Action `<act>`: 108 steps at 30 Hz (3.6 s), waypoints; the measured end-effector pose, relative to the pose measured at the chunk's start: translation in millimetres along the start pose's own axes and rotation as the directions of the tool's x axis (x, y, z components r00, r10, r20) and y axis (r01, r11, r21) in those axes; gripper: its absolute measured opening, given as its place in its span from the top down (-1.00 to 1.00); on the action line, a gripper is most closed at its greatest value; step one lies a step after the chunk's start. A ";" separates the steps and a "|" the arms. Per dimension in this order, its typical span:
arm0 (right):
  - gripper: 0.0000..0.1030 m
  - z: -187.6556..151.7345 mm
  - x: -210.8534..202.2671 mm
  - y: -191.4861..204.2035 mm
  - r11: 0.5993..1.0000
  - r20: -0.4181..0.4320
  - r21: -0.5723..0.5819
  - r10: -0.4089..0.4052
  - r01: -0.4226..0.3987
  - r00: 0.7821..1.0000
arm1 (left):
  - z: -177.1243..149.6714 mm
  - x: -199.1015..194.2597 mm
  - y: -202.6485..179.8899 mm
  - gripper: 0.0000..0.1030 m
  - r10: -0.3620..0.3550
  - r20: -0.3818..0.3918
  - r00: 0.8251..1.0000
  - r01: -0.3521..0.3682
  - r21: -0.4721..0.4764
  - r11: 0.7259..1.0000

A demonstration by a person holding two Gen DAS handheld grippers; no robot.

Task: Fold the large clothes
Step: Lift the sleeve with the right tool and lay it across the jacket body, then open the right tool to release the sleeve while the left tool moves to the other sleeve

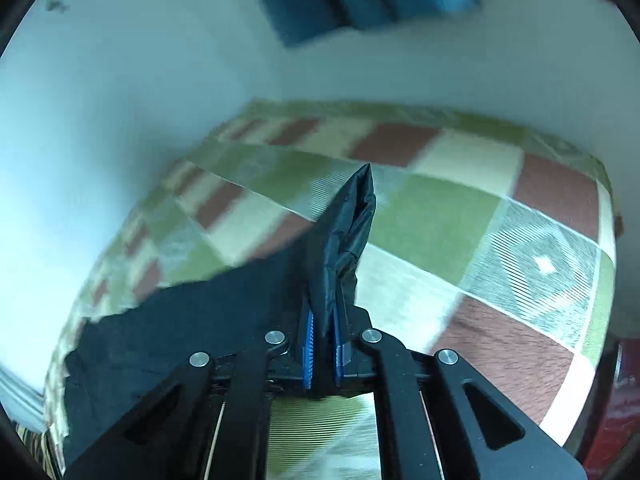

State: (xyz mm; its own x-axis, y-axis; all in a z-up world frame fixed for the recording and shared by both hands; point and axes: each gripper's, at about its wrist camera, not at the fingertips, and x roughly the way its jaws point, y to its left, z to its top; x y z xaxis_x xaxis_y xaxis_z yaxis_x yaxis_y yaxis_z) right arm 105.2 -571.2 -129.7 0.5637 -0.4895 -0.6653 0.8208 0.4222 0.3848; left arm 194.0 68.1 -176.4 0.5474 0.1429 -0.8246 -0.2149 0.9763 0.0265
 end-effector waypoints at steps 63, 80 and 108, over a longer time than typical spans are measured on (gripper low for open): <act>0.52 -332.6 27.1 474.2 0.447 -0.658 -0.563 0.266 -0.695 0.704 | -4.4 38.3 46.4 -0.96 0.060 -0.042 0.997 -0.062 -0.038 0.997; 0.51 -115.0 93.3 312.4 0.810 -0.349 -0.467 0.200 -0.355 0.916 | -5.0 37.2 45.8 -0.96 0.075 -0.045 0.996 -0.077 -0.034 0.996; 0.24 -184.2 92.2 290.0 0.763 -0.355 -0.566 0.116 -0.312 0.928 | -5.4 31.3 50.2 -0.96 0.081 -0.041 0.996 -0.082 -0.036 0.996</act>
State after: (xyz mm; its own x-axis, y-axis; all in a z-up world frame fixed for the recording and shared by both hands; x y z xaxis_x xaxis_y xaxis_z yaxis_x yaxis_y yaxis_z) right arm 378.1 -353.4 -197.4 0.5855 -0.1347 -0.7994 0.3984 0.9066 0.1390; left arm 196.0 120.7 -203.9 0.4949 0.2146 -0.8421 -0.2886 0.9546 0.0737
